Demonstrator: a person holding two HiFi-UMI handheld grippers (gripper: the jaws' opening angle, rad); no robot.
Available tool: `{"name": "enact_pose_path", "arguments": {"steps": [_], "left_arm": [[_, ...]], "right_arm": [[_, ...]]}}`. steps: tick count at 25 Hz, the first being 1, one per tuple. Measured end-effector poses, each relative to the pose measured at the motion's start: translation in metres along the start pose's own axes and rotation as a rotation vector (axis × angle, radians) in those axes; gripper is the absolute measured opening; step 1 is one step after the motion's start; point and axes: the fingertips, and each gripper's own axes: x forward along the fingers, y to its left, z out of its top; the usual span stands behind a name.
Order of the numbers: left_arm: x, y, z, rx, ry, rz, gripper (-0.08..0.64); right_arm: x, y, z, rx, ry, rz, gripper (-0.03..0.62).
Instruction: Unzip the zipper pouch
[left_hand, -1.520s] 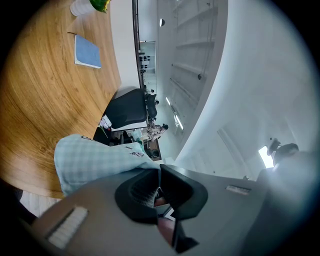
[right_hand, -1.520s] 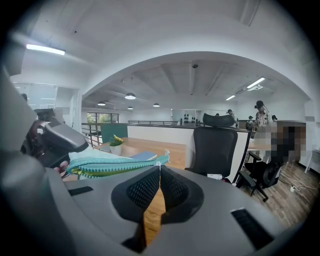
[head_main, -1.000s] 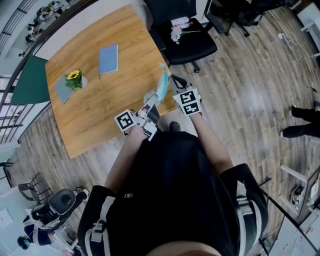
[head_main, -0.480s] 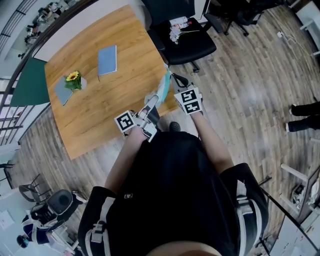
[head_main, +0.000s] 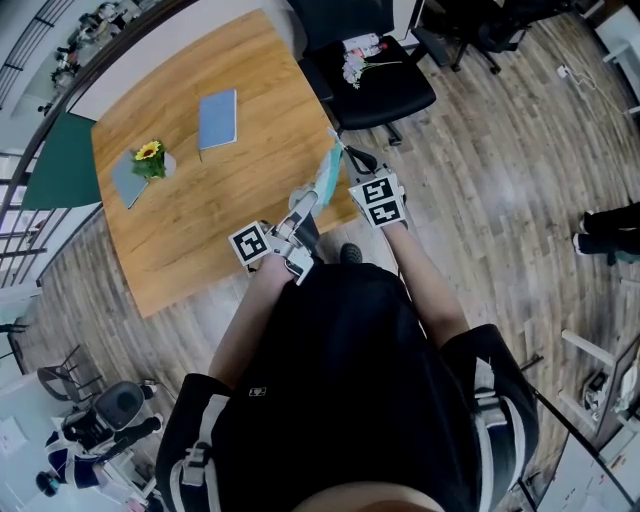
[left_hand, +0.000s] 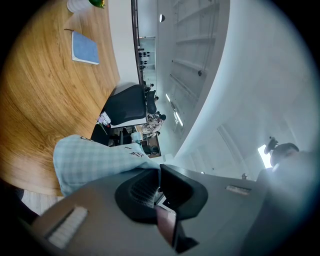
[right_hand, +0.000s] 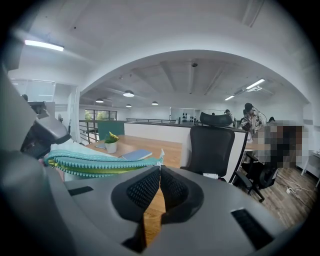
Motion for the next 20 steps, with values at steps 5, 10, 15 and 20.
{"name": "enact_pose_path", "arguments": {"steps": [5,10,15,20], "left_arm": [[-0.001,-0.001,0.003,0.005,0.004,-0.002,0.005],[-0.002,0.001,0.006,0.012,0.006,0.0,0.005],[-0.003,0.0,0.009,0.007,0.005,0.002,0.005],[-0.006,0.0,0.013,0.005,0.004,0.003,0.005]], "right_arm": [[0.004,-0.001,0.001,-0.002,0.001,0.0,0.006],[0.009,0.0,0.001,-0.003,0.003,0.003,0.006],[0.013,-0.002,0.003,-0.001,0.005,0.0,0.006],[0.017,-0.004,0.004,0.006,0.008,-0.005,0.006]]}}
